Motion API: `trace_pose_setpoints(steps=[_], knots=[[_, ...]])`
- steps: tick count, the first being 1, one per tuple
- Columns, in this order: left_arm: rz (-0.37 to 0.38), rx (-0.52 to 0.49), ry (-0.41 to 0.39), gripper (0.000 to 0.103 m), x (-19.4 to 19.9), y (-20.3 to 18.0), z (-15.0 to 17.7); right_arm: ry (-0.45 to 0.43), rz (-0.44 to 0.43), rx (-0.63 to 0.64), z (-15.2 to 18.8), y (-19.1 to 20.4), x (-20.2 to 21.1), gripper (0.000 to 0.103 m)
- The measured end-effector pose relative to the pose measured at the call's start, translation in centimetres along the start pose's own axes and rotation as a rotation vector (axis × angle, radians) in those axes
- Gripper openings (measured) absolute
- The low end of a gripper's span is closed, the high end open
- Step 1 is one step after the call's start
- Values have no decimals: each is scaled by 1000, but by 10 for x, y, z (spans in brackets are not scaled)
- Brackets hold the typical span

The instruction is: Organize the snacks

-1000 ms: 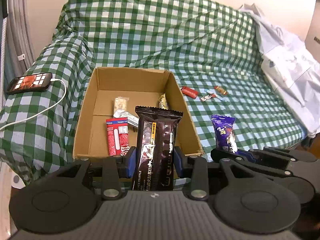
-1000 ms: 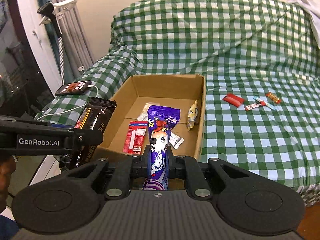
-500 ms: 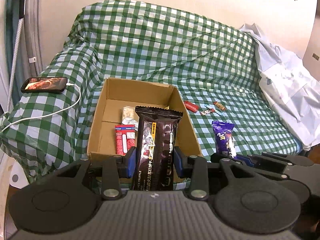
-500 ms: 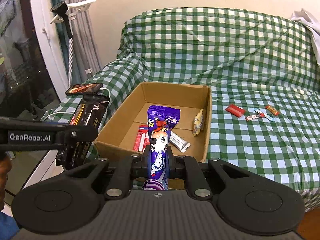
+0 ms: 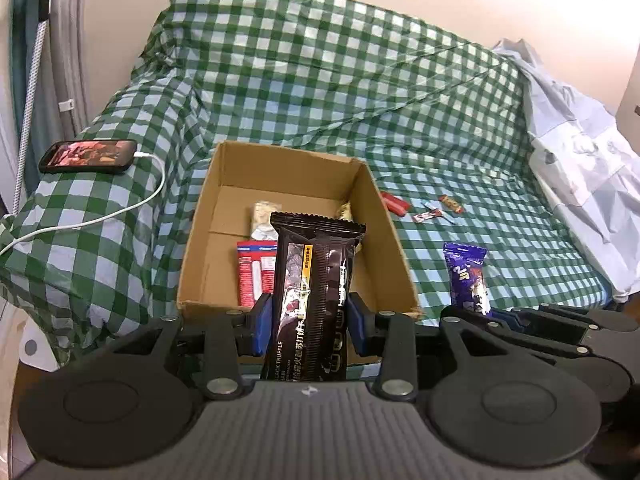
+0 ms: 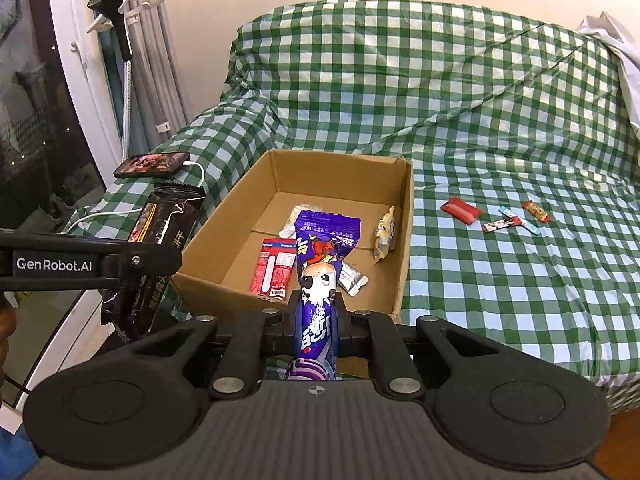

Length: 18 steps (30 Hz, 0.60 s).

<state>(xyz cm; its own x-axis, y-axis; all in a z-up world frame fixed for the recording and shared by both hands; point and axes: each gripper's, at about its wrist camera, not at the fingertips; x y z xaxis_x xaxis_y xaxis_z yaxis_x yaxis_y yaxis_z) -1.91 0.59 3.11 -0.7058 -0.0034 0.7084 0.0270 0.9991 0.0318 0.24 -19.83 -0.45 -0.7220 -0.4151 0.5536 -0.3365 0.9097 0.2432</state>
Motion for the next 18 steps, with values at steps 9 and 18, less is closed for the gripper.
trace_pose_setpoints(steps=[9, 18], knots=[[-16, 6, 27, 43, -25, 3, -12, 7, -2, -13, -17, -10, -18, 14], [-26, 6, 45, 43, -52, 4, -30, 22, 8, -24, -33, -22, -40, 14]])
Point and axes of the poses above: each gripper's, at about its wrist camera, not at the fingertips, and x roughly against the way its jaws point, y to its left, z to its underside, and after that the axes turned 14 degrees about -z, right-handed
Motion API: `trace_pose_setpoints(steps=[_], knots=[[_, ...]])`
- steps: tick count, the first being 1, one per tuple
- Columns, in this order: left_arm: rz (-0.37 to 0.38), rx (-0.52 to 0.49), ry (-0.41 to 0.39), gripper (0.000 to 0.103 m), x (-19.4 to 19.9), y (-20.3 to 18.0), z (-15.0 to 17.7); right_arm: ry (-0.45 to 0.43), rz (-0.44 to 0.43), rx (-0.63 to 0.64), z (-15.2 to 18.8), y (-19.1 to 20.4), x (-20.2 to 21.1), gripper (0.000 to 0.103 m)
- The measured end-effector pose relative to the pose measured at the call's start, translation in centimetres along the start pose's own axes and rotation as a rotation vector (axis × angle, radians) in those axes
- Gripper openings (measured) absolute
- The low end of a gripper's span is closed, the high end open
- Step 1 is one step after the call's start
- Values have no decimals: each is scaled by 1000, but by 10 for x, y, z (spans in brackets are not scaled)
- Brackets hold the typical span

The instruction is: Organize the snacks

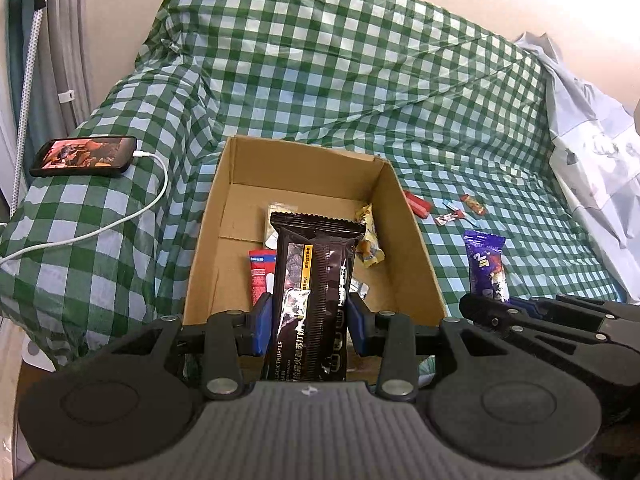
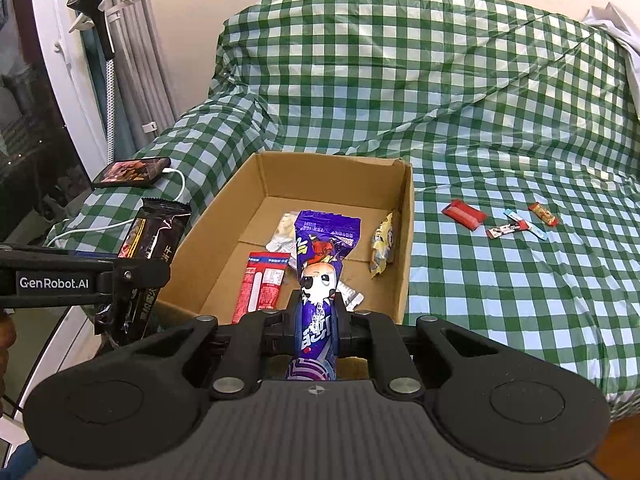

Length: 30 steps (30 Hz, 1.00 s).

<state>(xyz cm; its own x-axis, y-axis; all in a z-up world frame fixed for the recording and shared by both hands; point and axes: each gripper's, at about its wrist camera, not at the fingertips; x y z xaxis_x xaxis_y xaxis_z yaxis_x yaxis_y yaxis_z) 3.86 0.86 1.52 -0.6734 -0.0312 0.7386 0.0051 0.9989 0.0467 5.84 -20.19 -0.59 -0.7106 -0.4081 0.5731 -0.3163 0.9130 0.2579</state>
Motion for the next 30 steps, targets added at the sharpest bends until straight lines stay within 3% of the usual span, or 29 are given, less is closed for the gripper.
trace_pose_setpoints(steps=[15, 30], knots=[[-43, -5, 37, 43, -68, -5, -44, 58, -9, -4, -32, -24, -71, 14], [-102, -34, 148, 43, -155, -9, -63, 143, -25, -38, -50, -54, -151, 14]])
Point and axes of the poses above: each gripper's, at about its wrist camera, not at the fingertips, and x roughly against the way its jaws point, y to its left, z to its underside, and after that the axes turned 14 degrees about -z, right-handed
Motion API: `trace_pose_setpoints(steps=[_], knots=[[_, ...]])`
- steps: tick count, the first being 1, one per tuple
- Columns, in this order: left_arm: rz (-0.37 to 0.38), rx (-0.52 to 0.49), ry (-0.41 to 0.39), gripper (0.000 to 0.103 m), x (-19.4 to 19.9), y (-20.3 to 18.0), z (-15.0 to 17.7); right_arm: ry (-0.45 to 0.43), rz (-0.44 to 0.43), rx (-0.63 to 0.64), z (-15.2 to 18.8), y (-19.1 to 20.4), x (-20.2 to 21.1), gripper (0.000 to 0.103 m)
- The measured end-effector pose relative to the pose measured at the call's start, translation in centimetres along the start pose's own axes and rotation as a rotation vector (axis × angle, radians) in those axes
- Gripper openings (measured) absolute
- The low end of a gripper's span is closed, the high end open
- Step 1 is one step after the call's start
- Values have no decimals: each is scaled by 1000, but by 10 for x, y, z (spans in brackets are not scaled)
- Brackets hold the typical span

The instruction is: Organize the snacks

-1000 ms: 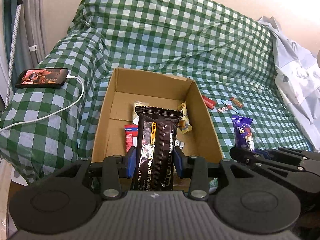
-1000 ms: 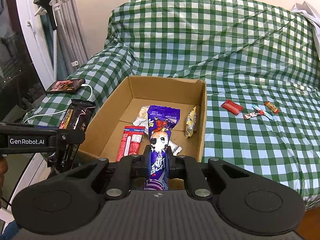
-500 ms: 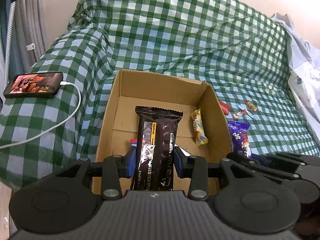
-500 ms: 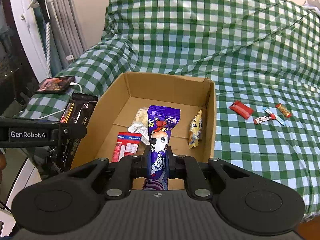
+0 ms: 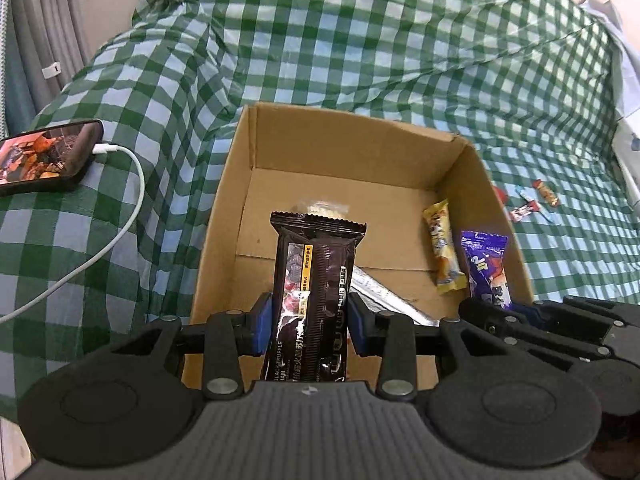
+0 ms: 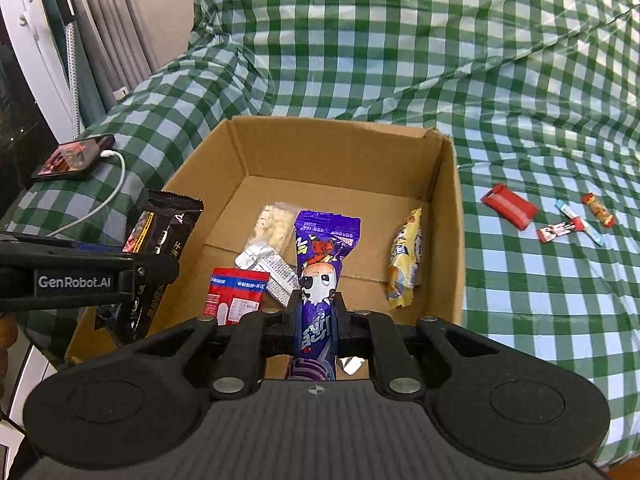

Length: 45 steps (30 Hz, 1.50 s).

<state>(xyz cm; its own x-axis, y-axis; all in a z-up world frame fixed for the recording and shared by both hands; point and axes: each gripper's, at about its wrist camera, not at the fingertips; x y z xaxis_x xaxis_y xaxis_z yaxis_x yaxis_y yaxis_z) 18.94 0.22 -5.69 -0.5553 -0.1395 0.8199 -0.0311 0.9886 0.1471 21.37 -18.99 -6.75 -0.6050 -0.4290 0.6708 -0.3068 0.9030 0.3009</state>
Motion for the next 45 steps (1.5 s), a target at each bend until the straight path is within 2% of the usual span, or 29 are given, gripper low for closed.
trace_pose_setpoints(steps=[10, 11, 12, 14, 15, 16, 22, 30, 38, 45], knots=[[-27, -18, 56, 43, -30, -4, -2, 33, -1, -29, 2, -11, -23, 14], [-29, -15, 64, 48, -32, -3, -2, 33, -1, -35, 2, -13, -24, 15], [-32, -13, 69, 70, -35, -3, -3, 32, -4, -45, 1, -14, -25, 15], [-56, 7, 65, 101, -33, 0, -5, 25, -4, -83, -1, -17, -25, 33], [-39, 25, 49, 102, -29, 2, -5, 25, 0, -98, -2, -18, -24, 54], [-33, 37, 42, 103, -26, 4, -4, 18, 6, -108, -3, -19, -22, 61], [-82, -17, 50, 103, -5, 5, 17, 32, 40, -128, 8, -13, -3, 82], [-121, 11, 54, 103, 42, 14, 55, 63, 41, -123, 46, 13, 38, 89], [-142, 9, -11, 103, 93, 11, 83, -6, 42, -63, 71, 47, 88, 91], [-142, 29, -49, 103, 123, 13, 107, -50, 44, -8, 90, 65, 119, 95]])
Point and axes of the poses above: each gripper's, at about its wrist camera, not at the fingertips, and x roughly against the way its jaws point, y to its left, z to its underside, and after that the axes turned 14 degrees about -z, right-handed
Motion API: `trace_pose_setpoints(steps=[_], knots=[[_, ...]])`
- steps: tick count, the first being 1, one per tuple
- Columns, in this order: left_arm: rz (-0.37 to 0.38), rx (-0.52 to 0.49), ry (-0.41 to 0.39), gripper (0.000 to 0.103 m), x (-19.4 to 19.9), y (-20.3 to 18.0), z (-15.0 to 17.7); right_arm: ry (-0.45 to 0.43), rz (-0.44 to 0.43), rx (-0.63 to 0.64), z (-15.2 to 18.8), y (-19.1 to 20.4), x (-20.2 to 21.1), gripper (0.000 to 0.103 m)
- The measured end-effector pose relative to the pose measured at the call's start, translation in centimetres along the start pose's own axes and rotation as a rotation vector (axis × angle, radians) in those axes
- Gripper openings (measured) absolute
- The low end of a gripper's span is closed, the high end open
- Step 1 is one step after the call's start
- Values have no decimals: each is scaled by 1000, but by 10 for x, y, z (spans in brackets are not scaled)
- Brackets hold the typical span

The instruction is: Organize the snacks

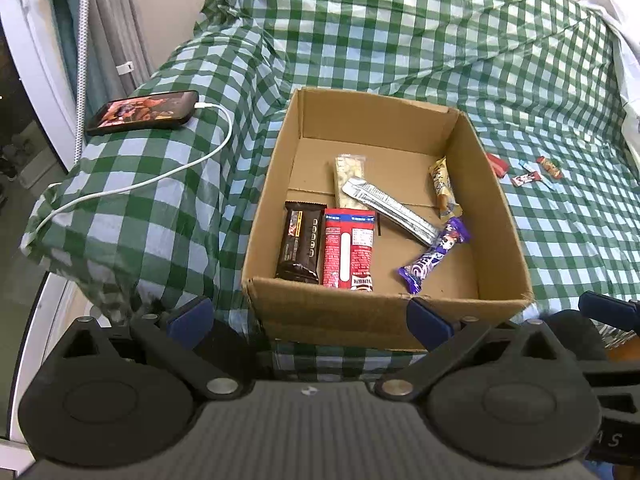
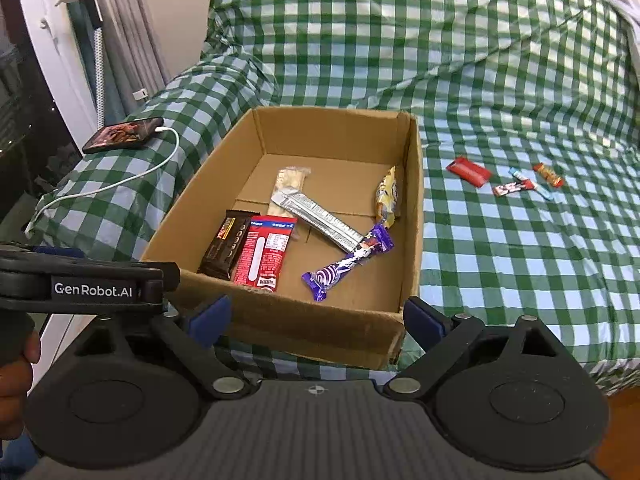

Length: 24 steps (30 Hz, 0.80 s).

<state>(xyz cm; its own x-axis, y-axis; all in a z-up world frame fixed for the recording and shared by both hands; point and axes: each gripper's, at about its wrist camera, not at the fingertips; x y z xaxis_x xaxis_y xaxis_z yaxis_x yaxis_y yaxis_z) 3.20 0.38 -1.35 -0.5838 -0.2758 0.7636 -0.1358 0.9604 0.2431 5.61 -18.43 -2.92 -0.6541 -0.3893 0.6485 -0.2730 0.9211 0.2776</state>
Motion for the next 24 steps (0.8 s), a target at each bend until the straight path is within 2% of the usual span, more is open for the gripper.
trace_pose_setpoints(steps=[11, 24], knots=[[-2, 8, -47, 103, 31, 5, 16, -49, 3, 47, 15, 14, 31, 96], [6, 16, -39, 103, 36, 10, 22, -58, 6, 55, 23, 21, 38, 97]])
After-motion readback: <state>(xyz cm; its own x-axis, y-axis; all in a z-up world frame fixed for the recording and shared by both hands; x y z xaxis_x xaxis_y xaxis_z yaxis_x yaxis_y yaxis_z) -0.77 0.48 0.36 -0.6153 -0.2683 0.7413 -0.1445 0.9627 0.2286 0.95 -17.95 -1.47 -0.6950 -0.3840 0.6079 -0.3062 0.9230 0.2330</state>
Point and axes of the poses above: each gripper's, at about its wrist camera, not at the fingertips, and x roughly against the way its jaws point, y to its left, z to its underside, and after that the axes turned 14 degrees about -z, right-handed
